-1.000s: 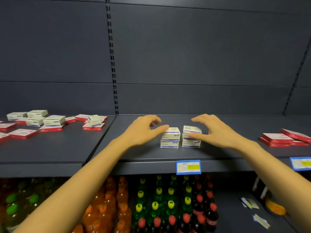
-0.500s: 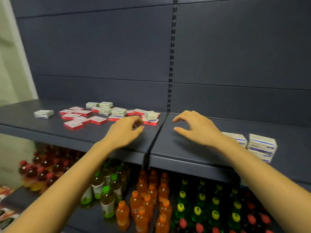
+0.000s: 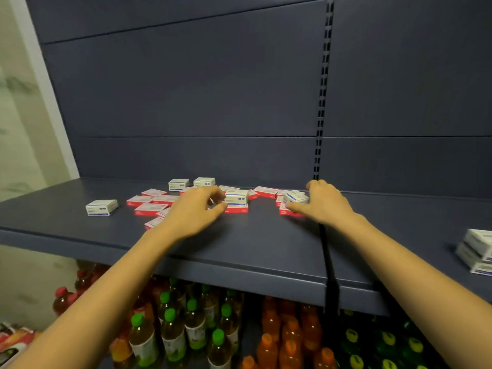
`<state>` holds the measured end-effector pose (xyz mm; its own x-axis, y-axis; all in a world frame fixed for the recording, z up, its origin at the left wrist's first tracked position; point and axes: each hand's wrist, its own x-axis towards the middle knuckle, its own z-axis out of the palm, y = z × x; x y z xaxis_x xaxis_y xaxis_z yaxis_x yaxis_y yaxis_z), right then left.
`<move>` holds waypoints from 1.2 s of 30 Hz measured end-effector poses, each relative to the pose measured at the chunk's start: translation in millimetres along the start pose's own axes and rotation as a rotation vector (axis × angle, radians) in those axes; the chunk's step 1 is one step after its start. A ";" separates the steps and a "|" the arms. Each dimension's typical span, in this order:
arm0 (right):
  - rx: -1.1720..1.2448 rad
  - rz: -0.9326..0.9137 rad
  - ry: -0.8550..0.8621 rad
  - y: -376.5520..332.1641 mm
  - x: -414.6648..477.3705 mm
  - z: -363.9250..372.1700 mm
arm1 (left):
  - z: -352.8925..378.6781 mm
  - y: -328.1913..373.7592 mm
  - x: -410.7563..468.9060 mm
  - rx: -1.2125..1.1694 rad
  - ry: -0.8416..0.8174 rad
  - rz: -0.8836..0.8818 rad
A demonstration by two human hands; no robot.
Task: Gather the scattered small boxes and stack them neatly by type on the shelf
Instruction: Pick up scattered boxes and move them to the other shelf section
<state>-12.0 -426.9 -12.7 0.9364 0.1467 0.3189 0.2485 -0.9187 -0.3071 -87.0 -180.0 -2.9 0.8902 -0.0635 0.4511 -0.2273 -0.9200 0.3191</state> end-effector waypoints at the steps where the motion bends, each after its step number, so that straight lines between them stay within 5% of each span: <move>1: -0.008 0.032 -0.006 -2.9 3.6 4.9 | -1.1 -8.1 4.1 -0.004 -0.003 0.013; 10: 0.002 0.026 -0.025 -13.8 13.7 12.4 | 8.8 -48.6 49.4 -0.067 -0.076 0.108; 21: 0.119 -0.076 0.001 -29.5 -4.1 2.3 | 34.1 -57.0 103.5 -0.062 -0.379 0.108; 30: 0.171 -0.076 0.046 -4.4 -23.3 -14.9 | 34.4 -22.7 95.5 -0.162 -0.123 0.202; 36: 0.227 -0.104 0.074 30.8 -51.5 -49.1 | 36.8 45.4 75.0 -0.268 -0.092 0.277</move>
<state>-64.7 -480.8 5.4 0.8841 0.2013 0.4217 0.3999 -0.7928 -0.4600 -16.0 -240.7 14.7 0.8095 -0.3406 0.4781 -0.5482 -0.7302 0.4079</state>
